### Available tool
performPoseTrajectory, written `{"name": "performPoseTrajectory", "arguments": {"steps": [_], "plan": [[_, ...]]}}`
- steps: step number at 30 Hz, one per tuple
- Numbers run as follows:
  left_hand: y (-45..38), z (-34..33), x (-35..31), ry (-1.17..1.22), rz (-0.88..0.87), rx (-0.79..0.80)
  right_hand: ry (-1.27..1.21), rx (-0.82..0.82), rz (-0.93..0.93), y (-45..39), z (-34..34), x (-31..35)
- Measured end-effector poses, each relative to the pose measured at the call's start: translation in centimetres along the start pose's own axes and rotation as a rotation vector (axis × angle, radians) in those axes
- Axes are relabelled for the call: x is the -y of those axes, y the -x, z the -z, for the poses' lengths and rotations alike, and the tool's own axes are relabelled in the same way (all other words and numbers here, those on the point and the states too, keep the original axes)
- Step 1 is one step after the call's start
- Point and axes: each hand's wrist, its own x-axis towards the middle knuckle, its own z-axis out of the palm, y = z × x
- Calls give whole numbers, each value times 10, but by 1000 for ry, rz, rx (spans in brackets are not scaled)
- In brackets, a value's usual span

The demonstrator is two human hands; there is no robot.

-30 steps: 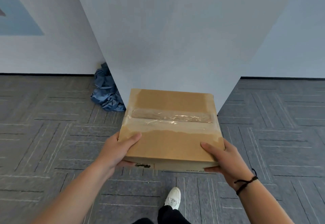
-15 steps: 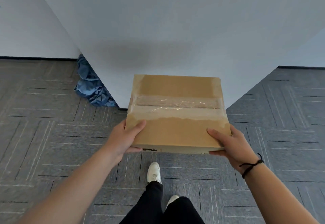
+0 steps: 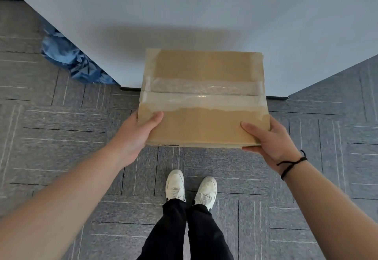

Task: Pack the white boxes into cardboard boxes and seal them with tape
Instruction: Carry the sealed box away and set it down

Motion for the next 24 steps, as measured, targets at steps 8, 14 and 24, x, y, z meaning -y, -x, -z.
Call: {"name": "performPoseTrajectory", "arguments": {"steps": [8, 14, 24], "plan": [[-132, -4, 65, -38, -17, 16, -31, -2, -6, -110, -15, -86], [-198, -2, 106, -67, 2, 45, -34, -2, -13, -169, -23, -136], [-249, -6, 123, -108, -4, 66, -46, 43, -5, -220, -29, -158]]}}
